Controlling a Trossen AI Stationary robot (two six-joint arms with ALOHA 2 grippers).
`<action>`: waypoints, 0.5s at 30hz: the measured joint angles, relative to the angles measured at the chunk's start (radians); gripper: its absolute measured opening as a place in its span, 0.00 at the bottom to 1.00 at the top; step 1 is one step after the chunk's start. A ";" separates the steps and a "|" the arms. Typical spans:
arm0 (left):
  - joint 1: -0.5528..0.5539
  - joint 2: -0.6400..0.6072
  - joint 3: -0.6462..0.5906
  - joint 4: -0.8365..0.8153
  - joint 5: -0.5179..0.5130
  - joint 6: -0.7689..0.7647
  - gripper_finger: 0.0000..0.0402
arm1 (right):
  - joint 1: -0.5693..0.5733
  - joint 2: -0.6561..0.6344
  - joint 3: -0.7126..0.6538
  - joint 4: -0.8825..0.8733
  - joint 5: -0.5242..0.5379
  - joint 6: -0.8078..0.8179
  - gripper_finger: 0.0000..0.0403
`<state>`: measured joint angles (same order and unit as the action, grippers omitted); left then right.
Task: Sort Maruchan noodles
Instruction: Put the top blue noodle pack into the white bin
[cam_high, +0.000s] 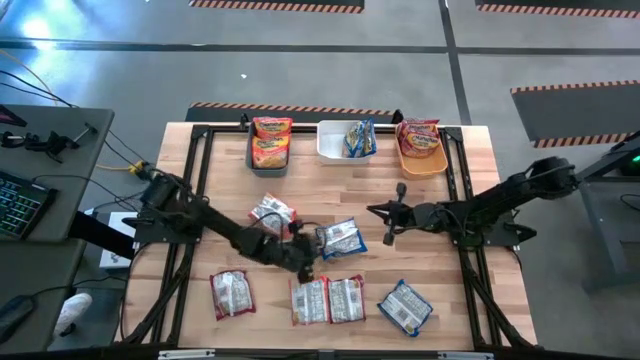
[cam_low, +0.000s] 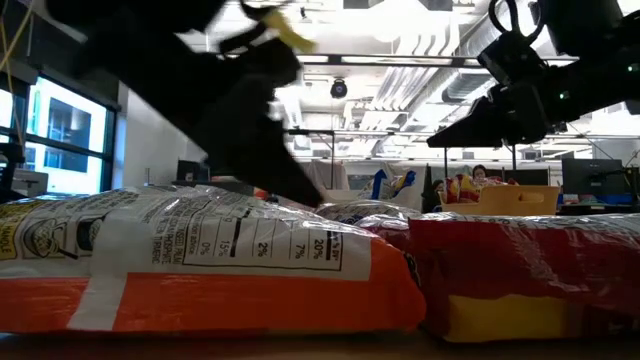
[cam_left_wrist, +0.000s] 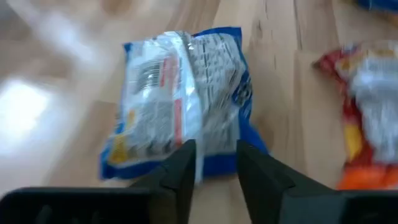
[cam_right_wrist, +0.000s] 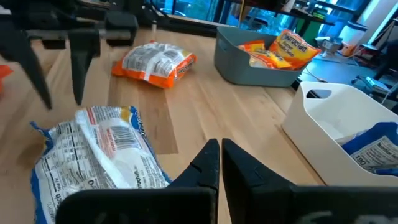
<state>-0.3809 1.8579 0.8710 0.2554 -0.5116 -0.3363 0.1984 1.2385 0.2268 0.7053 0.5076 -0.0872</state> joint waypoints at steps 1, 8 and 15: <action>0.012 0.011 0.016 -0.001 0.021 -0.029 0.29 | -0.004 0.000 0.000 0.000 -0.004 0.000 0.00; 0.048 0.099 0.162 -0.160 -0.007 -0.038 0.42 | -0.009 0.001 0.000 -0.008 -0.007 0.001 0.00; 0.001 0.120 0.277 -0.293 -0.062 -0.010 0.46 | -0.009 0.000 0.000 -0.007 -0.007 -0.019 0.00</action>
<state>-0.3803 1.9782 1.1477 -0.0375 -0.5736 -0.3459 0.1898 1.2389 0.2268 0.6984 0.5011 -0.1060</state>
